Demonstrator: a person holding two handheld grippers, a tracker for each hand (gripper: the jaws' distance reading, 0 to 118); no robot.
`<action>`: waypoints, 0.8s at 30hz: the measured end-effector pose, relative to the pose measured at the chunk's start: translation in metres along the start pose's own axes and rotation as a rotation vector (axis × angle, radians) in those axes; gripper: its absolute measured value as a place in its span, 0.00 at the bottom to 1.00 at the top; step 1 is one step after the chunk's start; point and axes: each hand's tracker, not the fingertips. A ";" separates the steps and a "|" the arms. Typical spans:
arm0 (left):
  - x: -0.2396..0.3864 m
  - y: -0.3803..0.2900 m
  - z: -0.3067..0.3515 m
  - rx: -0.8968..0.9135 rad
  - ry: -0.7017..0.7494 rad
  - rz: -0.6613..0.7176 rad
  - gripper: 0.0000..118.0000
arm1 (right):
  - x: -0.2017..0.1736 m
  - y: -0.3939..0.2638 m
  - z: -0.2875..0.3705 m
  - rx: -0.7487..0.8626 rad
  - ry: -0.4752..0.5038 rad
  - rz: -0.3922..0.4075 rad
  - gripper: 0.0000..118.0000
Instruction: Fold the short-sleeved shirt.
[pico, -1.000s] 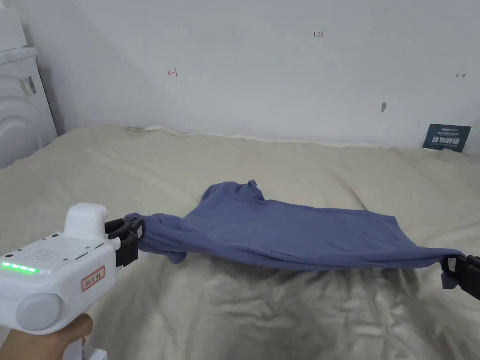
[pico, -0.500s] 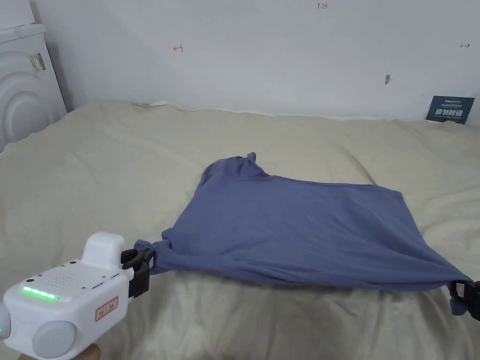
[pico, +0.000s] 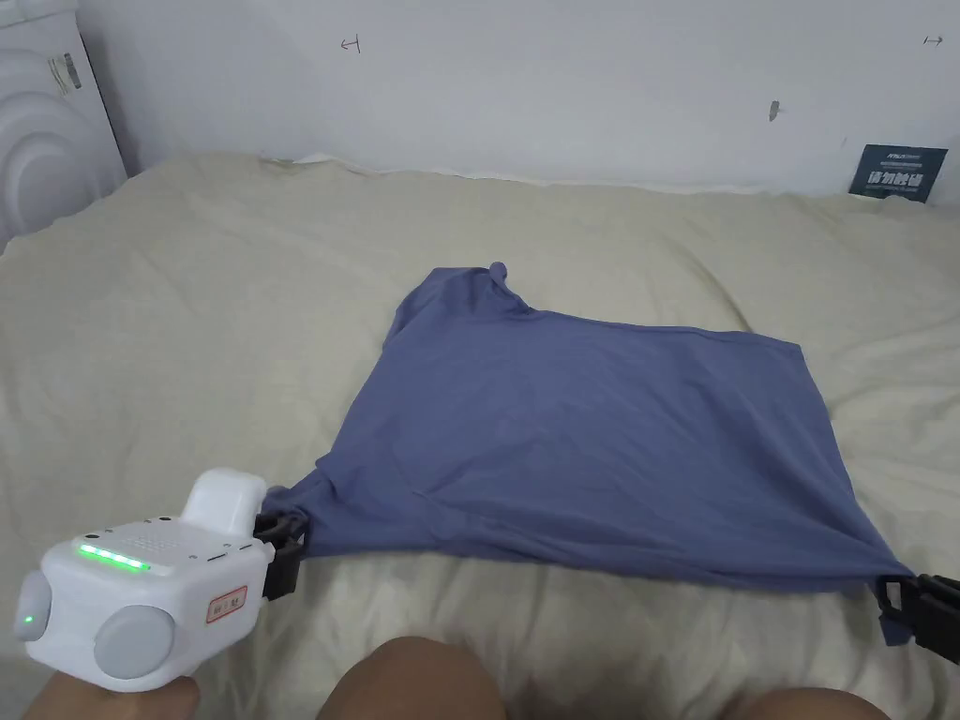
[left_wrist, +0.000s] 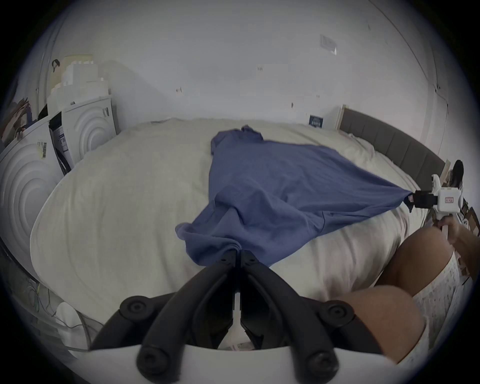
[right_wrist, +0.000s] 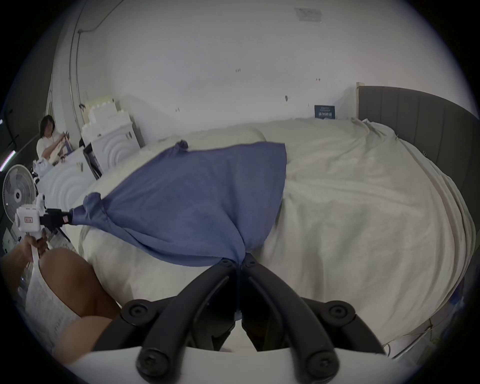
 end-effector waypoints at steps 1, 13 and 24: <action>-0.003 -0.003 -0.007 -0.035 0.015 -0.014 0.03 | 0.000 -0.002 -0.003 -0.013 -0.011 0.012 0.02; -0.022 -0.043 -0.022 -0.200 0.116 -0.068 0.62 | 0.011 -0.012 -0.009 -0.123 -0.055 0.056 0.74; -0.021 0.029 0.038 0.075 0.273 -0.142 0.00 | 0.002 0.026 0.031 0.004 -0.047 0.117 0.00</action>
